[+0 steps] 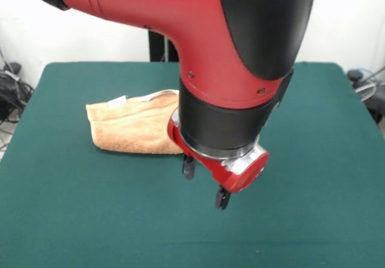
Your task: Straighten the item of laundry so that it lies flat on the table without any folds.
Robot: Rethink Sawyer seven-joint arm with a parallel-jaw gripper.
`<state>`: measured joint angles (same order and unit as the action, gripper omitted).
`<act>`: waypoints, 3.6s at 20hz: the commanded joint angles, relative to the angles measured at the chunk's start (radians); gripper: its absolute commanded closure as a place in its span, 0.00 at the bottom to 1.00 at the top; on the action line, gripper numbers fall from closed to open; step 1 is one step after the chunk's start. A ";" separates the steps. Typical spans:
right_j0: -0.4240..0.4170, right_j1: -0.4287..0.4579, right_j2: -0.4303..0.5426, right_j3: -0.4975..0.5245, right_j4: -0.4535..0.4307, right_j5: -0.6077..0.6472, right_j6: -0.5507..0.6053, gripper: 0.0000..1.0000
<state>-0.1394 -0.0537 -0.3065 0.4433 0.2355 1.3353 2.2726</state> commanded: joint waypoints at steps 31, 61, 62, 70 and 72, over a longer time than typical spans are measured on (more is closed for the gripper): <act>0.056 0.063 0.035 0.159 0.046 0.001 0.162 0.00; 0.080 0.040 0.137 0.378 0.186 -0.064 0.189 0.00; 0.082 0.035 0.138 0.390 0.187 -0.073 0.190 0.00; 0.103 -0.026 0.135 0.501 0.215 -0.119 0.201 0.00; 0.103 -0.023 0.130 0.497 0.213 -0.121 0.198 0.00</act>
<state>-0.0552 -0.0417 -0.2734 0.7341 0.4125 1.3123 2.2726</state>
